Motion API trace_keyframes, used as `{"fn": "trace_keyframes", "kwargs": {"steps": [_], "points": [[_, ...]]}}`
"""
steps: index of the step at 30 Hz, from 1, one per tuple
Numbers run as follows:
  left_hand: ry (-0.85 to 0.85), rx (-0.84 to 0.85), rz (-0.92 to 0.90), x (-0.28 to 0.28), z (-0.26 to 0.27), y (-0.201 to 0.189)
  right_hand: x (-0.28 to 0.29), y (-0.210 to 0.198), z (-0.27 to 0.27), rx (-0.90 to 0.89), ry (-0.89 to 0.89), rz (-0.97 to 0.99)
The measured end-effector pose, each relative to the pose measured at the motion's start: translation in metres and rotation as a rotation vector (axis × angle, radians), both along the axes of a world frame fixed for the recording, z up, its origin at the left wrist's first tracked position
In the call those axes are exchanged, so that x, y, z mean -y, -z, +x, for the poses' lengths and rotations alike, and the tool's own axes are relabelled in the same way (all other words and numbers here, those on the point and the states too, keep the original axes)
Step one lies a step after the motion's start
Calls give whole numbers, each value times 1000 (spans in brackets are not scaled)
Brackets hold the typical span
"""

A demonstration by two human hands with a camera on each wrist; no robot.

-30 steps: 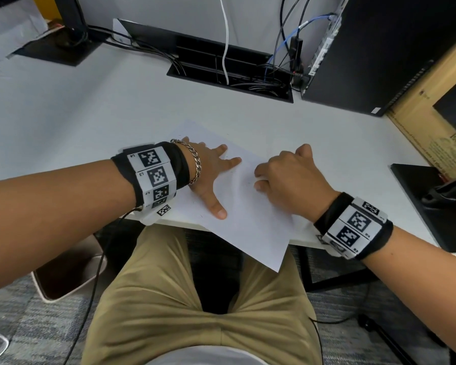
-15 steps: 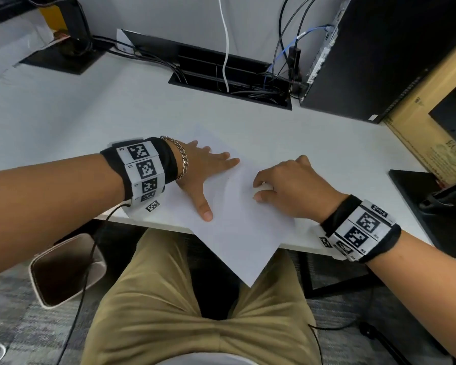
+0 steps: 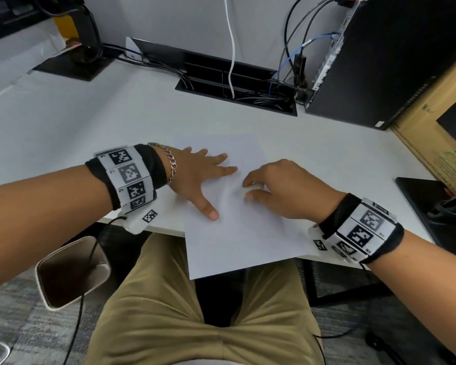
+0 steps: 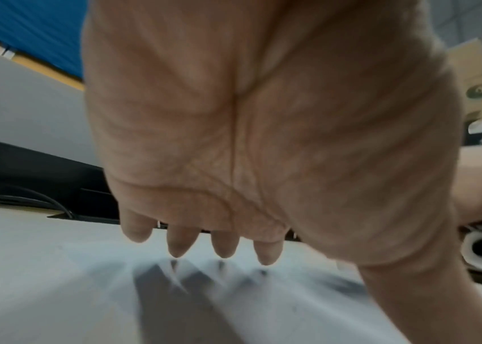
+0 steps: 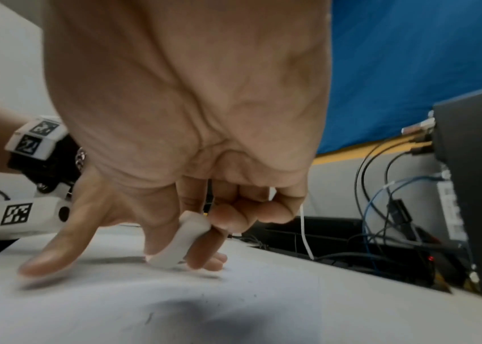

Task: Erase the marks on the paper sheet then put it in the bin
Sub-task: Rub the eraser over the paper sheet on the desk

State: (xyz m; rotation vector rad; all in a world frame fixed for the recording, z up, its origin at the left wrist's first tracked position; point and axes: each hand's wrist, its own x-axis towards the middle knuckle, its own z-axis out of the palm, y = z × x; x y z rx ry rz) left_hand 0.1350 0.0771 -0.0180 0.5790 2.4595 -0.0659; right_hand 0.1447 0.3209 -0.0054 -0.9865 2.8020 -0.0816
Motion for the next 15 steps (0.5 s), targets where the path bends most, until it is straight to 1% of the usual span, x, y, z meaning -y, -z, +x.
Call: {"fn": "trace_keyframes", "kwargs": {"steps": [2,8,11,13,15], "points": [[8,-5,-37,0,-1,5,10,2,-5,7,-16,-16],[0,-15,-57,0,-2,9,30,16,-7,24,-13,-13],[5,-20,-80,-2,-3,10,30,18,2,32,-83,33],[6,-27,-92,-2,-3,11,30,17,2,18,-128,47],[7,-27,-87,-2,-3,11,31,15,-5,-27,-110,42]]}}
